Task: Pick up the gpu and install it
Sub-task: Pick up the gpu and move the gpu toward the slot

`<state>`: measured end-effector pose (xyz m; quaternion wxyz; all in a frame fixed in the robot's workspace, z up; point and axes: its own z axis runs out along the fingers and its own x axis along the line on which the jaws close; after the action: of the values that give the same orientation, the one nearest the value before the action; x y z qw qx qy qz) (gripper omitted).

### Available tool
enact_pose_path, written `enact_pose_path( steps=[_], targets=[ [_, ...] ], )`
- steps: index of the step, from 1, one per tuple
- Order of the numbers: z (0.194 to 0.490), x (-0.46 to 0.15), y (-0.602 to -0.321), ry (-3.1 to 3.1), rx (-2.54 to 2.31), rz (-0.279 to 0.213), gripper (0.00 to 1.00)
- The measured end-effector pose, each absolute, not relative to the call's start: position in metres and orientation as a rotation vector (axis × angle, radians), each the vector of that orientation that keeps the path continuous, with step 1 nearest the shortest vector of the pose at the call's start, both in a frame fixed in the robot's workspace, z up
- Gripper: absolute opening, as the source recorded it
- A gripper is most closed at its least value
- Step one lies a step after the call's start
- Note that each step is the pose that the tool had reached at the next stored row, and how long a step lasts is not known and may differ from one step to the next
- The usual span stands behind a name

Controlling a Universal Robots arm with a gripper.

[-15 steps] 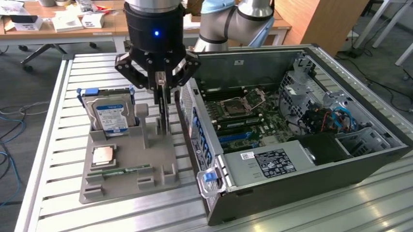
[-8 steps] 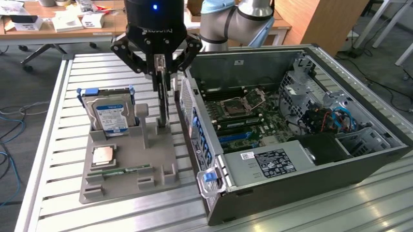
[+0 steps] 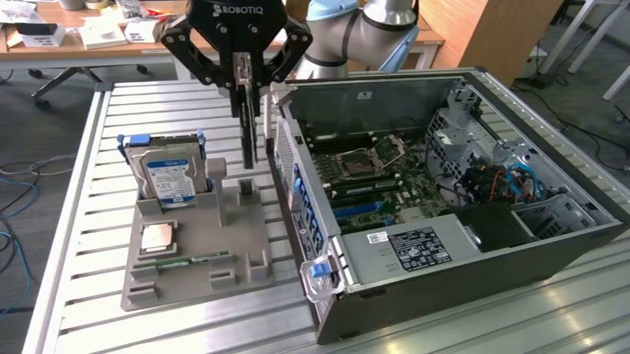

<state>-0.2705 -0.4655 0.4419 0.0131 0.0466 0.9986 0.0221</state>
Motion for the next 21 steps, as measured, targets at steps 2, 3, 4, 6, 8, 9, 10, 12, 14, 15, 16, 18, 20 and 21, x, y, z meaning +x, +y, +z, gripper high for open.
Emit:
enact_pose_path(
  steps=[2, 3, 4, 6, 8, 9, 10, 12, 14, 15, 16, 18, 20, 21],
  targets=[
    [0.442, -0.271, -0.465, 3.111, 0.145, 0.069, 0.26],
    [0.442, -0.270, -0.466, 3.111, 0.145, 0.069, 0.26],
    [0.442, -0.268, -0.466, 3.111, 0.145, 0.069, 0.26],
    [0.442, -0.260, -0.465, 3.111, 0.145, 0.069, 0.26],
    [0.442, -0.251, -0.465, 3.111, 0.146, 0.070, 0.26],
    [0.442, -0.246, -0.466, 3.111, 0.145, 0.070, 0.26],
    [0.442, -0.242, -0.466, 3.111, 0.145, 0.070, 0.26],
    [0.442, -0.233, -0.465, 3.111, 0.146, 0.071, 0.26],
    [0.442, -0.224, -0.466, 3.111, 0.145, 0.072, 0.26],
    [0.442, -0.219, -0.466, 3.111, 0.145, 0.072, 0.26],
    [0.442, -0.215, -0.465, 3.111, 0.146, 0.072, 0.26],
    [0.442, -0.206, -0.465, 3.111, 0.145, 0.073, 0.26],
    [0.442, -0.197, -0.466, 3.111, 0.145, 0.074, 0.26],
    [0.442, -0.192, -0.465, 3.111, 0.145, 0.075, 0.26]
  ],
)
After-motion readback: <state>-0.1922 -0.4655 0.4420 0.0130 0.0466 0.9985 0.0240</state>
